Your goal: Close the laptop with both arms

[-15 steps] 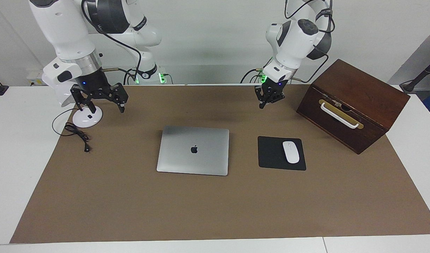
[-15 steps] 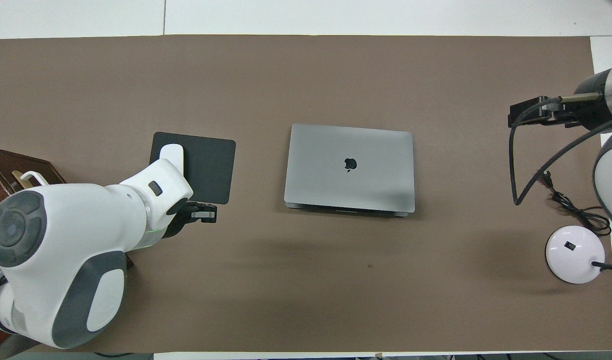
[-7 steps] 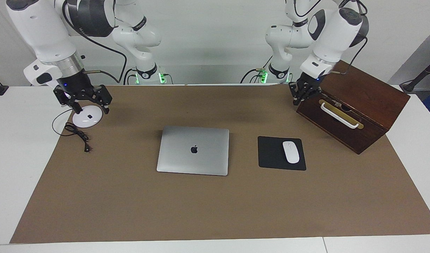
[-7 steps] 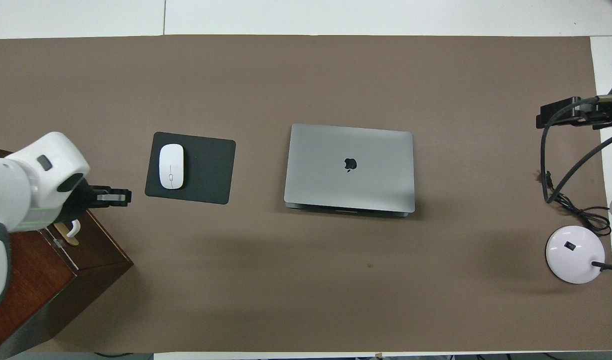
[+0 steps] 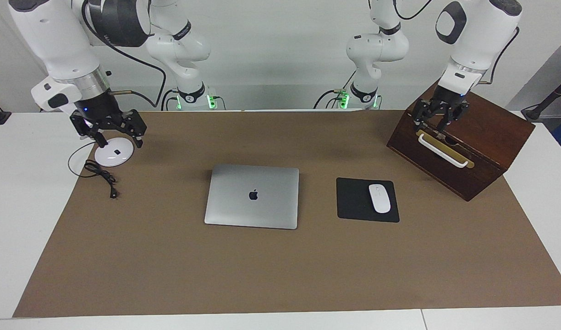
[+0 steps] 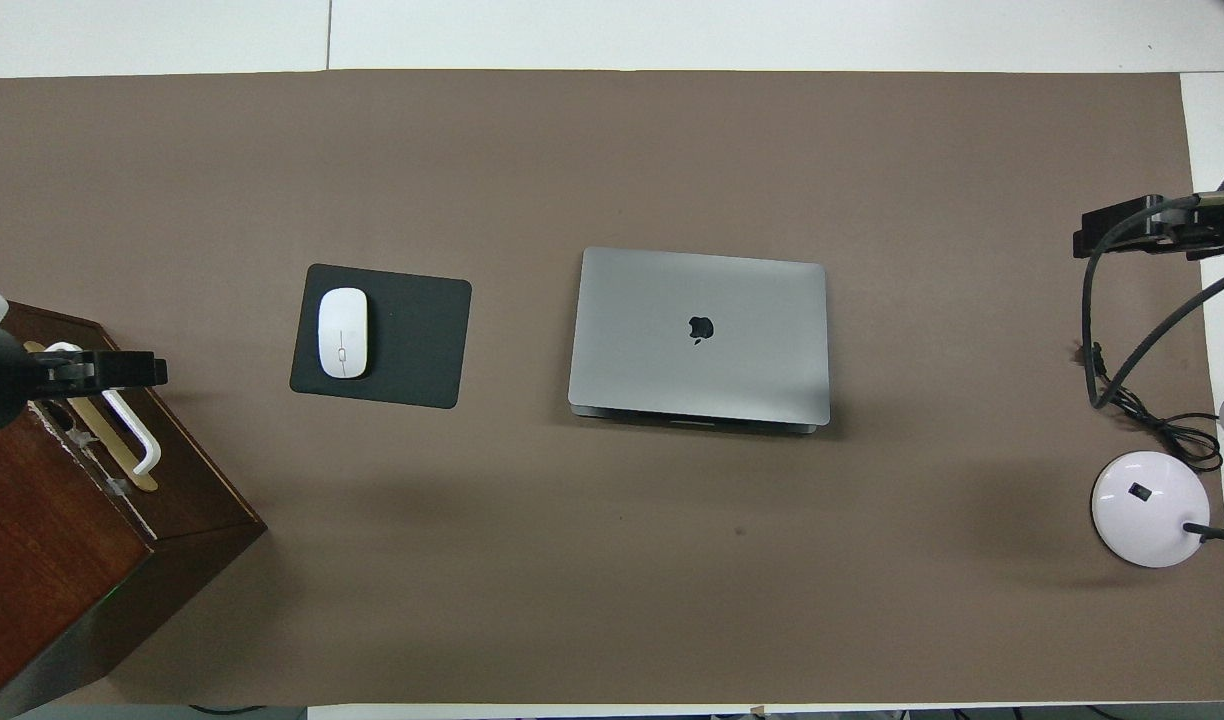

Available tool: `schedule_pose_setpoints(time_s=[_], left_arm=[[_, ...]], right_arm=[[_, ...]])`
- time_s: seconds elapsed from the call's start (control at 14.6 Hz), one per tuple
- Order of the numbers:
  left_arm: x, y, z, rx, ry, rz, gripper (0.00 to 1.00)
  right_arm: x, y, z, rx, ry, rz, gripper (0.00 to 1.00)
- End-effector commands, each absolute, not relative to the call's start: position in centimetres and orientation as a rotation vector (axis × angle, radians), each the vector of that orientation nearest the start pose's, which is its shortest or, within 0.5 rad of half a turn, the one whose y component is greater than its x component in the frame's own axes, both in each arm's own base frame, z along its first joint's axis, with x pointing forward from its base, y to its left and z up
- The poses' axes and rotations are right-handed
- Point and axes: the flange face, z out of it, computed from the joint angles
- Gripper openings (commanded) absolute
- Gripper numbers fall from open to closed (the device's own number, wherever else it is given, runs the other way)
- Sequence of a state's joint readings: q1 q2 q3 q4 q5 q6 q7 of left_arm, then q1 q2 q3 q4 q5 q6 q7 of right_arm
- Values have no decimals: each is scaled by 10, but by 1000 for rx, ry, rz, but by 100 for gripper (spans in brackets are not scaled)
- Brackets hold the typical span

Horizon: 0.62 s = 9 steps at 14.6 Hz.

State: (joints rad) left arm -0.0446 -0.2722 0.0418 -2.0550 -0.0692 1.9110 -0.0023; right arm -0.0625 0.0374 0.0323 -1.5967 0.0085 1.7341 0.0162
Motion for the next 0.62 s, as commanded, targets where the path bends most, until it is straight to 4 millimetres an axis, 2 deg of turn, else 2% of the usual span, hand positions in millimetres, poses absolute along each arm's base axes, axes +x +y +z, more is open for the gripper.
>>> schedule_pose_setpoints(time_s=[0.0,0.21,0.55], left_arm=[[497,6,577,-3177,-38,-212,100],[509,23,600,-3172,-78,-201,100],[531,40,632,-3174,-126,-166,100]], right_arm=[[574,-19,607,-3131,71,-168,100],[574,-21,606,-3131,76,-164,100],[573,-21,606,-3133,75,-161,100]])
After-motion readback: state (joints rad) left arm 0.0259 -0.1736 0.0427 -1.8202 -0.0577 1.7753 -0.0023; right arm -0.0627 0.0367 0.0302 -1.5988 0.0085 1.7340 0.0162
